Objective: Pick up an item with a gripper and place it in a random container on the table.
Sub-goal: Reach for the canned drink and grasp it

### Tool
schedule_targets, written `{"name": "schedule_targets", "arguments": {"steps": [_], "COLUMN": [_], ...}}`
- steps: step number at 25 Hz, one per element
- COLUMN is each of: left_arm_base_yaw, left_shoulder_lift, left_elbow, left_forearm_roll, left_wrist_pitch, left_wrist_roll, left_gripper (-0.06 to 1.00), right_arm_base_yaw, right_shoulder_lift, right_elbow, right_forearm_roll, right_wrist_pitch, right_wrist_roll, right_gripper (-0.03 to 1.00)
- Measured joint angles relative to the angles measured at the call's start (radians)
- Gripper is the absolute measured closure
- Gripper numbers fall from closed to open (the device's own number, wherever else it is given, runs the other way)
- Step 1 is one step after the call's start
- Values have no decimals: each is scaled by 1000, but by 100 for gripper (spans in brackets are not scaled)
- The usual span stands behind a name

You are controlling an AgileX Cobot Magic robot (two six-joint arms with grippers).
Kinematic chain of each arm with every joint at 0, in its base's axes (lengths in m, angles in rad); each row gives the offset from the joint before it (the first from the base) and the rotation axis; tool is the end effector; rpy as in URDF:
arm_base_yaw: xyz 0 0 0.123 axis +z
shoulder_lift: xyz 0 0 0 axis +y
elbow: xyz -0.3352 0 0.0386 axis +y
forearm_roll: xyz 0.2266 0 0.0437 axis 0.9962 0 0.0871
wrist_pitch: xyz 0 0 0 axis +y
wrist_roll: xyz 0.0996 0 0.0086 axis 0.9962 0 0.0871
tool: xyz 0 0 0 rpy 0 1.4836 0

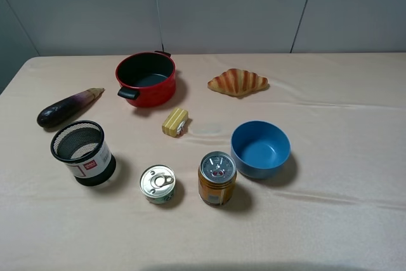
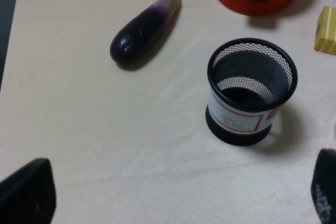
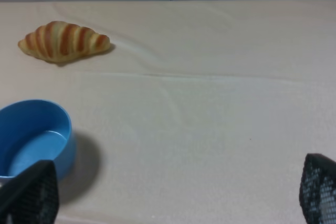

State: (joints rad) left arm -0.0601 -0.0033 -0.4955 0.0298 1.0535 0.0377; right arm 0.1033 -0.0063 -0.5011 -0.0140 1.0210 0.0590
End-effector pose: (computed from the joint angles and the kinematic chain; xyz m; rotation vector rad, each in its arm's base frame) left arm -0.0678 0.0067 0.2622 0.0984 2.0356 0.0216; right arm -0.0672 -0.0082 0.2664 -0.0439 1.9977 0.0877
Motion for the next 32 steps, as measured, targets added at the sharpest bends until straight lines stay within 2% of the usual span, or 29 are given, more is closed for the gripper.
{"name": "schedule_targets", "arguments": {"steps": [13,32], "left_arm_base_yaw": [0,0], "left_shoulder_lift": [0,0], "left_elbow": [0,0], "left_forearm_roll": [0,0], "left_wrist_pitch": [0,0], "left_wrist_roll": [0,0], "left_gripper": [-4,-4], "right_arm_base_yaw": [0,0], "right_shoulder_lift": [20,531], "right_elbow": [-9,-252], "right_forearm_roll": [3,3], "right_wrist_pitch": [0,-33], "right_wrist_roll": [0,-4], "right_gripper": [27,27]}}
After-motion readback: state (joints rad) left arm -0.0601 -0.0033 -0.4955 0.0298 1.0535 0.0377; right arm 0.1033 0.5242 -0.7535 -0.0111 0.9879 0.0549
